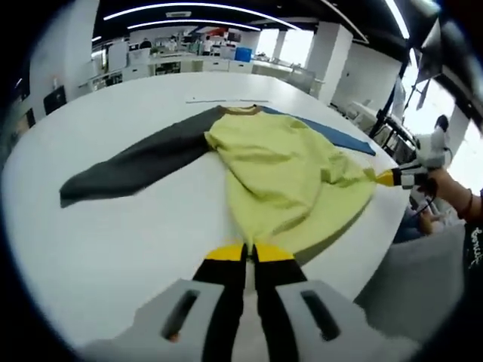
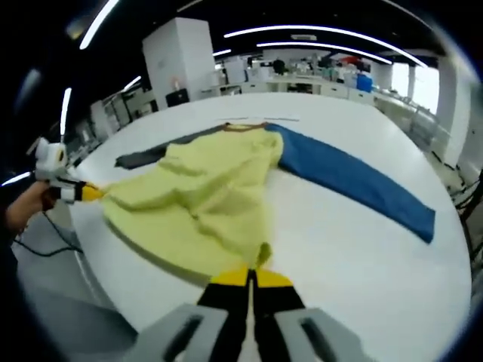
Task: Fold the garment on the visible template until the final outline fits inside the template.
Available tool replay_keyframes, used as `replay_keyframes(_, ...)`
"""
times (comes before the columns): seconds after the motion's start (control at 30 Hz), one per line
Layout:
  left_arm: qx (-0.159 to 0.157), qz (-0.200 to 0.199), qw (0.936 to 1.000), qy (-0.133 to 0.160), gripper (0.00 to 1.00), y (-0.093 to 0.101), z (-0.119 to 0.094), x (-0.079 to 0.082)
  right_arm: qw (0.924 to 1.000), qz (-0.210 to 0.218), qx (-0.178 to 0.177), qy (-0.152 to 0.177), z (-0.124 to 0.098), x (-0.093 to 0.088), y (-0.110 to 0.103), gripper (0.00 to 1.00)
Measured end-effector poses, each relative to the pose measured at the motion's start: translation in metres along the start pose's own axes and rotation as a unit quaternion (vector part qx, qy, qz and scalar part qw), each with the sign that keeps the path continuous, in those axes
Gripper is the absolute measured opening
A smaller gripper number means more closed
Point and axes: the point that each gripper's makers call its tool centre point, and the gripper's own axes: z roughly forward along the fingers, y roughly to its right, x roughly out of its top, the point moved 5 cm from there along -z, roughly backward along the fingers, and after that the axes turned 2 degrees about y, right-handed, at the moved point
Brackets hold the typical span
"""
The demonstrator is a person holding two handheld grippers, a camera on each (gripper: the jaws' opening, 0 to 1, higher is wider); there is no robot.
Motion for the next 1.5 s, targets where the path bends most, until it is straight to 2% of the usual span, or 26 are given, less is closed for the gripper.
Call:
replay_keyframes(0.23,0.008,0.004,0.9999,-0.01,0.0,0.004,-0.006,-0.01,0.9999,0.006,-0.011,-0.001,-0.007,-0.013,-0.004,0.0)
replay_keyframes(0.5,0.015,0.025,0.9989,-0.037,0.0,0.012,-0.012,-0.025,0.9996,0.02,-0.017,-0.01,-0.008,-0.028,-0.009,0.0)
replay_keyframes(0.9,0.022,0.019,0.9971,-0.07,0.0,0.021,-0.017,-0.042,0.9989,0.032,-0.026,-0.019,-0.012,-0.04,-0.01,0.0)
replay_keyframes(1.07,0.025,0.031,0.996,-0.08,0.0,0.018,-0.016,-0.049,0.9985,0.042,-0.018,-0.028,-0.014,-0.047,-0.012,0.0)
replay_keyframes(1.23,0.039,0.04,0.9952,-0.08,0.02,0.011,-0.017,-0.05,0.9986,0.045,-0.023,-0.014,-0.024,-0.04,-0.01,0.0)
replay_keyframes(1.27,0.04,0.053,0.9953,-0.071,0.03,0.009,-0.018,-0.048,0.9985,0.044,-0.032,-0.009,-0.028,-0.036,-0.007,0.01)
replay_keyframes(1.37,0.047,0.056,0.9955,-0.06,0.09,0.003,-0.021,-0.046,0.9988,0.029,-0.04,-0.001,-0.028,-0.028,0.001,0.04)
replay_keyframes(1.47,0.046,0.049,0.9964,-0.051,0.14,-0.001,-0.021,-0.043,0.9991,0.019,-0.037,-0.001,-0.025,-0.021,0.012,0.06)
replay_keyframes(1.5,0.045,0.043,0.9968,-0.051,0.16,-0.003,-0.02,-0.044,0.9996,0.014,-0.024,-0.008,-0.022,-0.02,0.013,0.06)
